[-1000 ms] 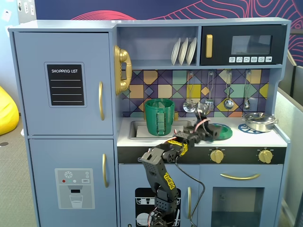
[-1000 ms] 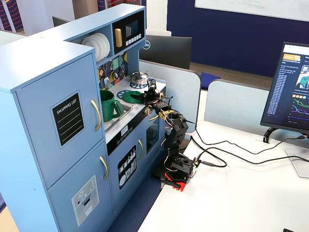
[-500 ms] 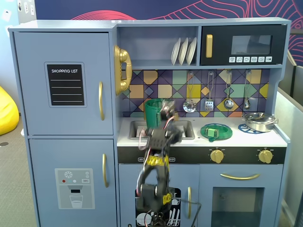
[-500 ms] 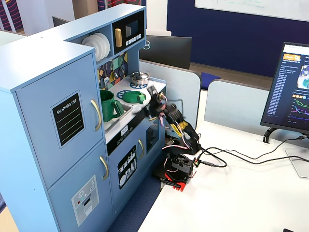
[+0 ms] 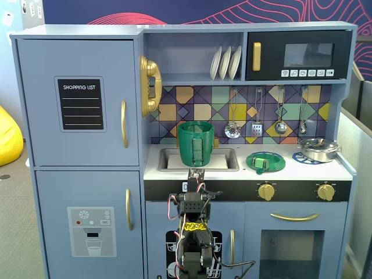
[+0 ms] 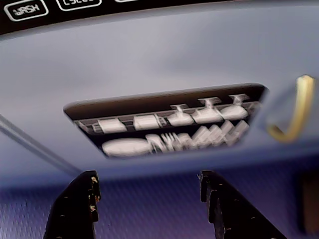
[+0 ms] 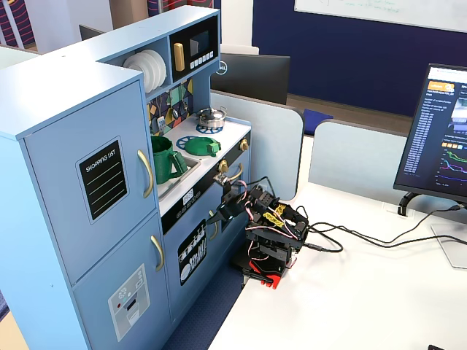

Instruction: Take off the lid from the green recipient and place it on the counter

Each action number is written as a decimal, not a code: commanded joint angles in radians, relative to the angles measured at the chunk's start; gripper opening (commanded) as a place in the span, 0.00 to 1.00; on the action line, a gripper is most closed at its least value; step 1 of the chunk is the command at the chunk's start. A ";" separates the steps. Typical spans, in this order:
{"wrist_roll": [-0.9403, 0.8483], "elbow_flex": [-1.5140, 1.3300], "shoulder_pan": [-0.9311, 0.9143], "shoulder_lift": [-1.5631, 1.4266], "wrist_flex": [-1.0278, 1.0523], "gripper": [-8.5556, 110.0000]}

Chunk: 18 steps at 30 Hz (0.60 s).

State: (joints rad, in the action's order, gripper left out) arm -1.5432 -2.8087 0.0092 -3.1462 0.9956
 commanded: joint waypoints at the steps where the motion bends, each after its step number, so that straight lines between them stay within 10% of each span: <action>1: 0.026 -0.100 0.029 -0.031 -0.209 0.21; 18: 0.028 -0.189 0.026 -0.031 0.273 0.15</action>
State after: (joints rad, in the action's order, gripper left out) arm -1.5079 -3.0035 0.0276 -3.1677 1.0876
